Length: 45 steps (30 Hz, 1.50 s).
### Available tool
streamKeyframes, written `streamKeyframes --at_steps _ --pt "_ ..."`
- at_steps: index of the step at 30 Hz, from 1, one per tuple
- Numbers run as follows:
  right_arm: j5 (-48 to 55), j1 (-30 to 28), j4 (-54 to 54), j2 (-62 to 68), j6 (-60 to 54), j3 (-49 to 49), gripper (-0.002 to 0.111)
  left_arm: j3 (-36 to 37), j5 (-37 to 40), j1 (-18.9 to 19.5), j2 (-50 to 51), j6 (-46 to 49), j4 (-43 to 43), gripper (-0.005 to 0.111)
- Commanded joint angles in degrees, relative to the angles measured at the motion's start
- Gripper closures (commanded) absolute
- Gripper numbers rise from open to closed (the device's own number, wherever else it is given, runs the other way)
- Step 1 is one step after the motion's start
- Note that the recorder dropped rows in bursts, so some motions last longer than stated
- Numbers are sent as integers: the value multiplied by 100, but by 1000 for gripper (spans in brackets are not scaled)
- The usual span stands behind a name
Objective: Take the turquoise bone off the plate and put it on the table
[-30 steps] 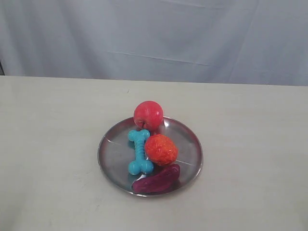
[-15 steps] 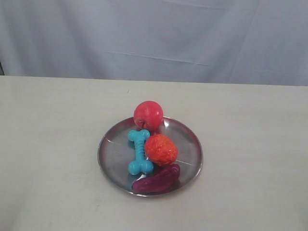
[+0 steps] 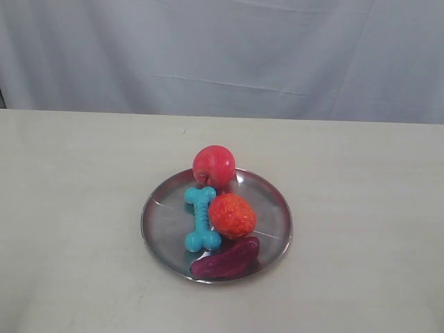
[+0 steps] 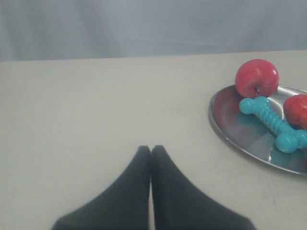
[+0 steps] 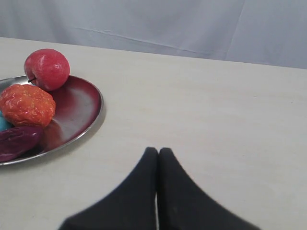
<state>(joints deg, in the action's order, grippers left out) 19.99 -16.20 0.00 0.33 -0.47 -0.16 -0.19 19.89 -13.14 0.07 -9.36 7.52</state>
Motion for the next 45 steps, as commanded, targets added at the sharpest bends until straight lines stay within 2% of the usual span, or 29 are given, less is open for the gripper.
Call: streamKeyframes --at_steps 1,6,15,22,28,33,37,45 --pt "-9 -30 0 -33 -26 16 109 19 -4 -16 -7 -6 2 107" --pt "279 -30 0 -33 -26 -273 109 19 -4 -16 -7 -6 2 107" --pt "619 -30 0 27 -26 -1552 109 19 -4 -16 -7 -6 2 107" --pt "971 -30 -31 975 -26 -2390 109 19 -4 -16 -7 -6 2 107" --pt "812 -3 0 1736 252 -2704 109 19 -4 -16 -7 -6 2 107" --pt "851 303 0 2219 1819 -2858 109 19 -4 -16 -7 -6 2 107" --pt "1186 657 0 2550 1443 -3042 109 19 -4 -16 -7 -6 2 107" --pt "2247 1345 0 3536 1419 -3930 109 19 -4 -16 -7 -6 2 107"
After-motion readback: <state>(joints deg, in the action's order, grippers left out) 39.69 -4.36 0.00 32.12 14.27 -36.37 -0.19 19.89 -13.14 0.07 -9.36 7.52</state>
